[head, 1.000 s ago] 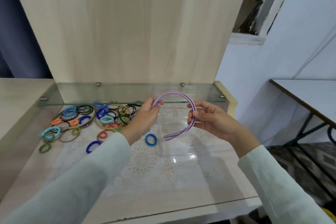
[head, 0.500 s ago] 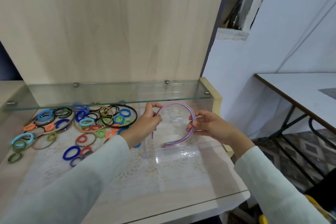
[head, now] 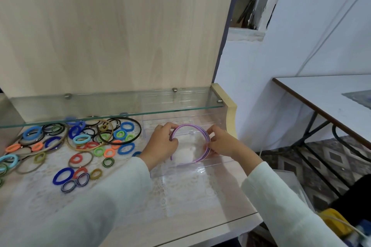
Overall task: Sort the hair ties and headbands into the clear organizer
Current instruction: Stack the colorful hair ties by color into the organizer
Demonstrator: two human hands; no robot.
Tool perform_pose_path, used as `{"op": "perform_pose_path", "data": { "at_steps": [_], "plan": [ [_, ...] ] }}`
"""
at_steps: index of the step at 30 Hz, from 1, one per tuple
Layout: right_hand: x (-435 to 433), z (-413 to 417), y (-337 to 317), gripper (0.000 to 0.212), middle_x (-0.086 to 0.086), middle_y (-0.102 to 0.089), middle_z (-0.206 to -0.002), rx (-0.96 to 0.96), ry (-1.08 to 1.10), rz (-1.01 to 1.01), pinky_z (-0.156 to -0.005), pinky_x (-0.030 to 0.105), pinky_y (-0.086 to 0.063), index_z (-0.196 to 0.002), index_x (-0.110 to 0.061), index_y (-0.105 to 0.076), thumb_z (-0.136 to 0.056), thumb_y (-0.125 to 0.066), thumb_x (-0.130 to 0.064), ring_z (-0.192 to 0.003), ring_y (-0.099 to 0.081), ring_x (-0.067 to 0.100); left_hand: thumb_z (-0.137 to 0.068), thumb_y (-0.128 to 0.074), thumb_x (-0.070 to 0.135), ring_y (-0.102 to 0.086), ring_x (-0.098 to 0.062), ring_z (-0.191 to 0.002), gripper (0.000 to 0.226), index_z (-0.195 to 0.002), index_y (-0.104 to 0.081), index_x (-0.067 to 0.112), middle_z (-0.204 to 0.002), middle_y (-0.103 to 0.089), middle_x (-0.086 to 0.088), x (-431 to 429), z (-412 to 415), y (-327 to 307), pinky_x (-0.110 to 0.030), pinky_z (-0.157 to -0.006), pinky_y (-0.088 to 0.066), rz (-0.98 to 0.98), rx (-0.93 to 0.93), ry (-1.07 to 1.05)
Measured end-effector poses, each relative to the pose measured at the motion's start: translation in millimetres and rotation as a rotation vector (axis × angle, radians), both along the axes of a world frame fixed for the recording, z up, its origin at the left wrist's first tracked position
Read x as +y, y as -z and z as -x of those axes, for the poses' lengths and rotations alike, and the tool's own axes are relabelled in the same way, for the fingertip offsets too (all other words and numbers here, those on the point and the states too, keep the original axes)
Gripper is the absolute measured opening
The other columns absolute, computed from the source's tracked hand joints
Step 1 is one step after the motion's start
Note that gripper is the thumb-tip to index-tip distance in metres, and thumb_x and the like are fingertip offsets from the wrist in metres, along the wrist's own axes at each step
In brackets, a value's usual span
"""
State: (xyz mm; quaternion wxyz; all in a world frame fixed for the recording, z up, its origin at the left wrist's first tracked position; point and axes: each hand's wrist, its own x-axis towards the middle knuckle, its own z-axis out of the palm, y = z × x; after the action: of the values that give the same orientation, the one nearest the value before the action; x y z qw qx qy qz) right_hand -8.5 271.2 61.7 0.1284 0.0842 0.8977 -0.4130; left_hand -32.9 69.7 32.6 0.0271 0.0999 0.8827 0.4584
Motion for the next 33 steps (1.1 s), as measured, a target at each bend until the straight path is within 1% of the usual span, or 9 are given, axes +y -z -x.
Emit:
{"op": "perform_pose_path", "data": {
  "at_steps": [2,8,11,14,16,19,21,28,33],
  "plan": [
    [0,1,2,0.025,0.01,-0.064,-0.083,0.002,0.011,-0.027,-0.061,0.026,-0.057,-0.11,-0.013,-0.047,-0.089,-0.055,-0.001,-0.062,-0.063,0.018,-0.093,-0.058,0.011,-0.051,-0.012,-0.093,0.038,-0.129,-0.055,0.022,-0.116,-0.049,-0.004,0,1,2,-0.016,-0.079,-0.037,0.03,-0.014,-0.005],
    [-3,3,4,0.02,0.013,-0.062,-0.103,0.006,0.01,-0.127,-0.082,0.044,-0.057,-0.106,-0.015,-0.05,-0.088,-0.057,-0.008,-0.09,-0.065,0.032,-0.095,-0.058,0.02,-0.053,-0.01,-0.099,0.036,-0.131,-0.056,0.023,-0.12,-0.056,-0.003,-2,1,2,-0.007,-0.066,-0.034,0.033,-0.061,0.011],
    [-5,3,3,0.023,0.012,-0.06,-0.11,0.002,-0.022,-0.205,-0.089,0.045,-0.053,-0.111,-0.012,-0.051,-0.089,-0.056,-0.01,-0.1,-0.061,0.033,-0.097,-0.057,0.022,-0.053,-0.009,-0.098,0.036,-0.133,-0.056,0.022,-0.119,-0.059,-0.001,-2,-1,0,-0.008,-0.066,-0.035,0.048,-0.072,0.02],
    [-7,2,1,0.025,0.011,-0.059,-0.112,-0.002,-0.031,-0.266,-0.09,0.043,-0.052,-0.115,-0.009,-0.052,-0.09,-0.055,-0.009,-0.101,-0.06,0.032,-0.099,-0.051,0.022,-0.055,-0.004,-0.088,0.035,-0.133,-0.057,0.021,-0.109,-0.063,0.002,-2,-2,-1,-0.005,-0.065,-0.036,0.069,-0.078,0.034],
    [-7,2,2,0.026,0.012,-0.06,-0.113,-0.002,-0.035,-0.297,-0.089,0.042,-0.052,-0.115,-0.007,-0.054,-0.09,-0.054,-0.008,-0.101,-0.06,0.031,-0.101,-0.045,0.02,-0.057,-0.006,-0.087,0.038,-0.138,-0.055,0.018,-0.113,-0.066,-0.001,-1,-4,-3,-0.009,-0.066,-0.04,0.077,-0.083,0.051],
    [-7,2,4,0.024,0.013,-0.065,-0.109,-0.004,-0.033,-0.336,-0.088,0.041,-0.053,-0.112,-0.004,-0.059,-0.089,-0.054,-0.009,-0.098,-0.062,0.03,-0.104,-0.039,0.019,-0.057,-0.015,-0.113,0.042,-0.145,-0.046,0.016,-0.14,-0.055,-0.004,-1,-5,-7,-0.017,-0.088,-0.039,0.127,-0.08,0.056],
    [-7,2,4,0.023,0.013,-0.067,-0.107,-0.003,-0.032,-0.351,-0.086,0.039,-0.054,-0.109,-0.004,-0.063,-0.088,-0.054,-0.009,-0.096,-0.063,0.029,-0.104,-0.038,0.019,-0.048,-0.02,-0.131,0.042,-0.146,-0.045,0.016,-0.148,-0.048,-0.004,-1,-5,-8,-0.021,-0.097,-0.034,0.167,-0.075,0.062],
    [-8,-1,2,0.027,0.012,-0.066,-0.109,0.025,-0.023,-0.349,-0.085,0.035,-0.052,-0.114,-0.005,-0.063,-0.09,-0.052,-0.009,-0.1,-0.061,0.028,-0.103,-0.042,0.015,-0.047,-0.021,-0.132,0.04,-0.142,-0.051,0.016,-0.145,-0.051,-0.003,-2,-2,-10,-0.029,-0.105,-0.039,0.191,-0.082,0.043],
    [-6,0,3,0.023,0.013,-0.068,-0.101,0.044,0.014,-0.318,-0.084,0.042,-0.055,-0.107,-0.004,-0.068,-0.091,-0.054,-0.012,-0.093,-0.064,0.03,-0.101,-0.047,0.012,-0.051,-0.018,-0.126,0.039,-0.139,-0.054,0.017,-0.14,-0.056,-0.001,-4,-2,-9,-0.022,-0.095,-0.039,0.176,-0.083,0.035]
  ]
}}
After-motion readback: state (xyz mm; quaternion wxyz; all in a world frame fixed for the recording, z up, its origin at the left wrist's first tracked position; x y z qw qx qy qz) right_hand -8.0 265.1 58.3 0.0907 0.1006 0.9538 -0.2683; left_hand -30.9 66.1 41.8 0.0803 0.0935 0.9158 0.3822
